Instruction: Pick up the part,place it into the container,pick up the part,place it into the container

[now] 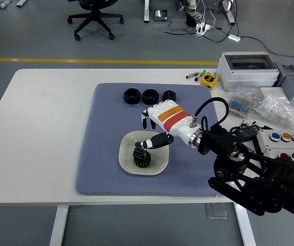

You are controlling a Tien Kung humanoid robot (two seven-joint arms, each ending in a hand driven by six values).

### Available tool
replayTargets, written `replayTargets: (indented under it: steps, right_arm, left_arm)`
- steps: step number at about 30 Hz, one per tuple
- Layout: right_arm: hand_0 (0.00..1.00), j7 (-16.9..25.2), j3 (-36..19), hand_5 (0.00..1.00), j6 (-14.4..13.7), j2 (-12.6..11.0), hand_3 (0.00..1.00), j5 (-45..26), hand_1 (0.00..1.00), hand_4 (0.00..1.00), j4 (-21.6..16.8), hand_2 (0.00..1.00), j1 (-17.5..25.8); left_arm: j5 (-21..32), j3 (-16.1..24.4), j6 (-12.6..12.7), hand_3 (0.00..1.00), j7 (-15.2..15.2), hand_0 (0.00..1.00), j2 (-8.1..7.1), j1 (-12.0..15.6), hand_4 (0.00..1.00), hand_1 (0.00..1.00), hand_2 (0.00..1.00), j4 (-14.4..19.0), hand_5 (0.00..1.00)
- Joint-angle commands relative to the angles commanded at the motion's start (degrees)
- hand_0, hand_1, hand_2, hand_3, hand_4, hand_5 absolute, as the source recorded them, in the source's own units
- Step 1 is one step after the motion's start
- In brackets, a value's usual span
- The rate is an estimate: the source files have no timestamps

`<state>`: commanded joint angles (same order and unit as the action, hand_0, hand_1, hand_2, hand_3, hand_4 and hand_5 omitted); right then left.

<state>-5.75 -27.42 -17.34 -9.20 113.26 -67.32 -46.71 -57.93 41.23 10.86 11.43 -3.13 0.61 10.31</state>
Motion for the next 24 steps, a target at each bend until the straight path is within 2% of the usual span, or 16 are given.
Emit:
replayTargets:
  steps: [5,6,9,11,12,17,18,23,24]
  right_arm:
    - [0.129,3.68,-6.03,0.59,-2.84,-2.39,0.424,-8.56,0.217,0.939,-3.89,0.353,2.43]
    - [0.251,4.47,-6.89,0.571,-3.2,-2.79,0.434,-10.79,0.341,0.961,-4.53,0.425,2.84]
    - [0.251,8.19,-9.62,0.571,-4.18,-4.51,0.434,-18.22,0.341,0.961,-7.58,0.425,4.89]
    - [0.251,10.63,-11.38,0.571,-3.88,-5.41,0.434,-22.78,0.341,0.961,-9.71,0.425,6.33]
    - [0.533,11.68,-12.3,0.644,-3.46,-5.72,0.578,-25.02,0.613,0.998,-10.6,0.667,7.03]
    - [0.533,15.59,-18.3,0.644,-2.69,-6.28,0.578,-36.89,0.613,0.998,-13.09,0.667,11.26]
    - [0.702,16.55,-20.04,0.735,-2.68,-6.36,0.774,-39.49,0.722,0.998,-13.57,0.769,12.62]
    - [0.702,19.58,-24.78,0.735,-0.99,-5.85,0.774,-51.41,0.722,0.998,-14.63,0.769,16.6]
    - [0.793,19.82,-25.83,0.785,-0.46,-5.52,0.811,-54.02,0.78,0.998,-14.7,0.808,17.41]
  left_arm:
    - [0.49,-0.35,0.21,0.33,-0.02,0.264,0.1,-0.21,0.852,0.428,0.466,0.0,0.757]
    - [0.63,-0.44,0.27,0.33,-0.05,0.264,0.11,-0.25,0.852,0.427,0.466,0.0,0.757]
    - [0.17,-0.04,0.44,0.33,0.24,0.264,0.26,-0.56,0.852,0.427,0.466,0.0,0.757]
    - [0.0,0.15,0.45,0.33,0.34,0.264,0.3,-0.83,0.852,0.427,0.466,0.0,0.757]
    - [0.0,0.16,0.44,0.331,0.35,0.266,0.29,-0.97,0.85,0.427,0.469,0.0,0.755]
    - [-0.46,0.58,0.3,0.331,0.4,0.266,0.14,-1.52,0.85,0.427,0.469,0.0,0.755]
    - [-0.56,0.68,0.27,0.332,0.4,0.267,0.11,-1.59,0.85,0.428,0.471,0.0,0.754]
    - [-1.67,1.36,0.12,0.332,0.84,0.267,0.13,-1.74,0.85,0.428,0.471,0.0,0.754]
    - [-2.09,1.63,0.17,0.332,1.04,0.268,0.2,-1.74,0.851,0.429,0.472,0.0,0.755]
